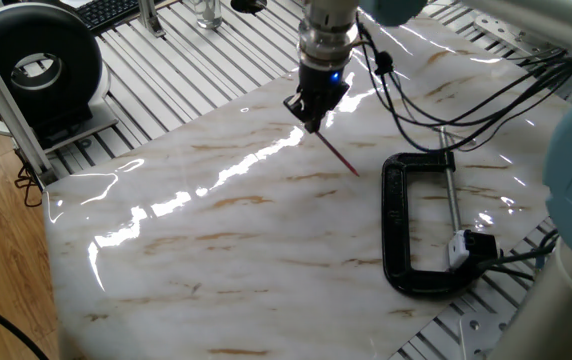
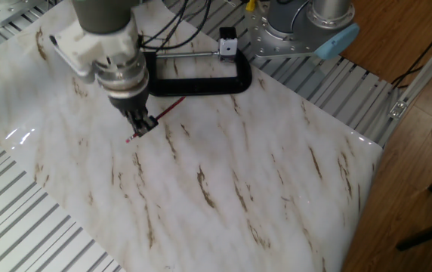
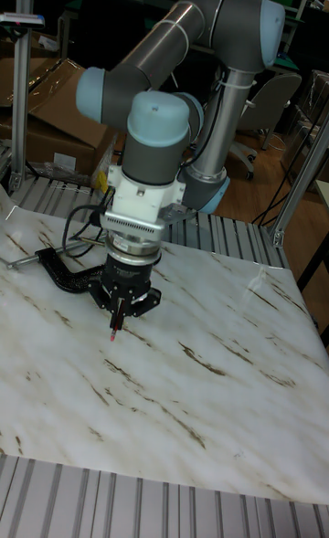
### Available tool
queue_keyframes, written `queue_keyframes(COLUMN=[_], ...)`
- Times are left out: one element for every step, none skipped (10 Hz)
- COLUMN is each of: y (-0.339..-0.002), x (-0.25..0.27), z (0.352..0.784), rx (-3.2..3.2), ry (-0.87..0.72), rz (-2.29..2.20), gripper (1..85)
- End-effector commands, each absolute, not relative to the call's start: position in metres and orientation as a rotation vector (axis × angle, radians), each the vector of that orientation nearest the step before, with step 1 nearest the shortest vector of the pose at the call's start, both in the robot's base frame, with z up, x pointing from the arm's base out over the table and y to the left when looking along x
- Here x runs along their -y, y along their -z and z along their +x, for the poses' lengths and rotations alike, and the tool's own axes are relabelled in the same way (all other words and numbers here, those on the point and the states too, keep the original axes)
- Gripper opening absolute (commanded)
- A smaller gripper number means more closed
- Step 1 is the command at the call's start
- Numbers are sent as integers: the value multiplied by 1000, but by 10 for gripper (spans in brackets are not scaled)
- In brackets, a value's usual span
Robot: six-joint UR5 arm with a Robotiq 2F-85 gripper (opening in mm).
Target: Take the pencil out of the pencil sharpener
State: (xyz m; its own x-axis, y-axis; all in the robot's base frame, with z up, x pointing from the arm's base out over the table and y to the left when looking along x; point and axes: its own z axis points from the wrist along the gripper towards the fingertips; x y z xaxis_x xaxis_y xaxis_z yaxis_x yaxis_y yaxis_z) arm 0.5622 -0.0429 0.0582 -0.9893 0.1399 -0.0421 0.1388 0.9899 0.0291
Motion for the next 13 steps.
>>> queue_keyframes(y=[-41,-41,-40,-38,-37,-37,-36,-36,-36,-36,-36,-35,-35], x=[39,34,32,32,32,31,31,31,32,32,32,33,34], z=[571,571,571,572,572,574,571,570,569,569,568,568,567], rx=[-3065,-3069,-3070,-3067,-3066,-3060,-3070,-3075,-3077,-3080,-3082,-3084,-3087], ry=[-27,-57,-66,-66,-69,-76,-79,-79,-74,-73,-71,-66,-58], rz=[175,172,174,174,165,158,140,130,118,106,97,90,85], gripper=[10,10,10,13,40,83,140,153,173,197,207,227,227])
